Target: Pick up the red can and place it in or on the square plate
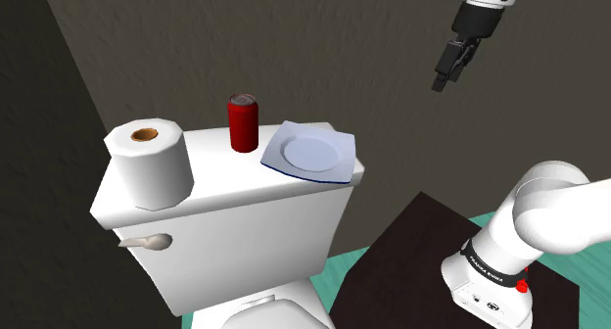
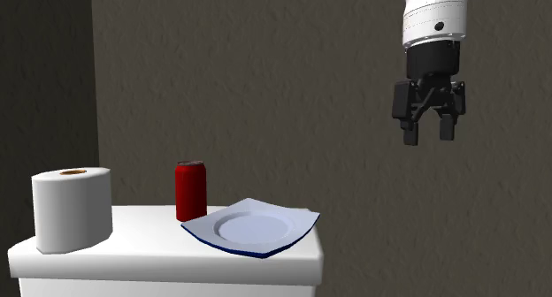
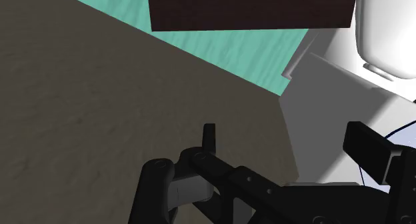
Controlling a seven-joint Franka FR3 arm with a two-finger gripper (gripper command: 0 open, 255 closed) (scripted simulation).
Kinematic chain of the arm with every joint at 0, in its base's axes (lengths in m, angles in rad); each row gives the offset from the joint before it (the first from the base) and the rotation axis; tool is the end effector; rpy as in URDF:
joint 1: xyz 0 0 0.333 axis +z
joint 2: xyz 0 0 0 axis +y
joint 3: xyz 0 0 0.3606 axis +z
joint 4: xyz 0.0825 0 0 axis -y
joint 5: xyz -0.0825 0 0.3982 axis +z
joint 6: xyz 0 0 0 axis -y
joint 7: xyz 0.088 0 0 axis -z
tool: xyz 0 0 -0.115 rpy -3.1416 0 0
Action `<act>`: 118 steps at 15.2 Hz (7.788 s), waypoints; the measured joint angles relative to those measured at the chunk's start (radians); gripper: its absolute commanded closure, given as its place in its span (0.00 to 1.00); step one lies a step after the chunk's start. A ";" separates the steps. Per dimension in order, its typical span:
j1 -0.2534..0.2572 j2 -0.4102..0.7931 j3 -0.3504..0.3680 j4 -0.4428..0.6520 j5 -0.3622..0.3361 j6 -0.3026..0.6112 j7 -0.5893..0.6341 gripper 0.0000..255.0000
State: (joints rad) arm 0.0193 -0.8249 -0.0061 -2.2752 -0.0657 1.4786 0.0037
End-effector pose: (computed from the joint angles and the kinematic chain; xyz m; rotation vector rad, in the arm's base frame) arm 0.2678 -0.0054 0.6558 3.0807 0.0068 0.0444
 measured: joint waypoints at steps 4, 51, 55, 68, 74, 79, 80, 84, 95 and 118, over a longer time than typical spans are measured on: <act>0.010 0.051 0.036 0.017 0.028 0.031 0.043 0.00; 0.223 1.208 0.439 0.981 -0.096 0.174 0.706 0.00; 0.223 1.208 0.439 0.981 -0.096 0.174 0.706 1.00; 0.238 1.231 0.439 1.085 -0.105 0.093 0.705 1.00; 0.264 1.266 0.439 1.220 -0.119 -0.007 0.705 1.00; 0.302 1.326 0.434 1.388 -0.144 -0.116 0.703 1.00; 0.318 1.352 0.431 1.447 -0.154 -0.147 0.702 1.00; 0.242 1.205 0.448 1.243 -0.099 -0.090 0.690 1.00; 0.085 0.704 0.399 0.673 0.109 0.021 0.544 1.00; 0.086 0.634 0.392 0.366 0.136 0.261 0.520 1.00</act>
State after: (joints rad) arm 0.1056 -0.1911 0.3854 -1.9088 0.0703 1.7399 0.5239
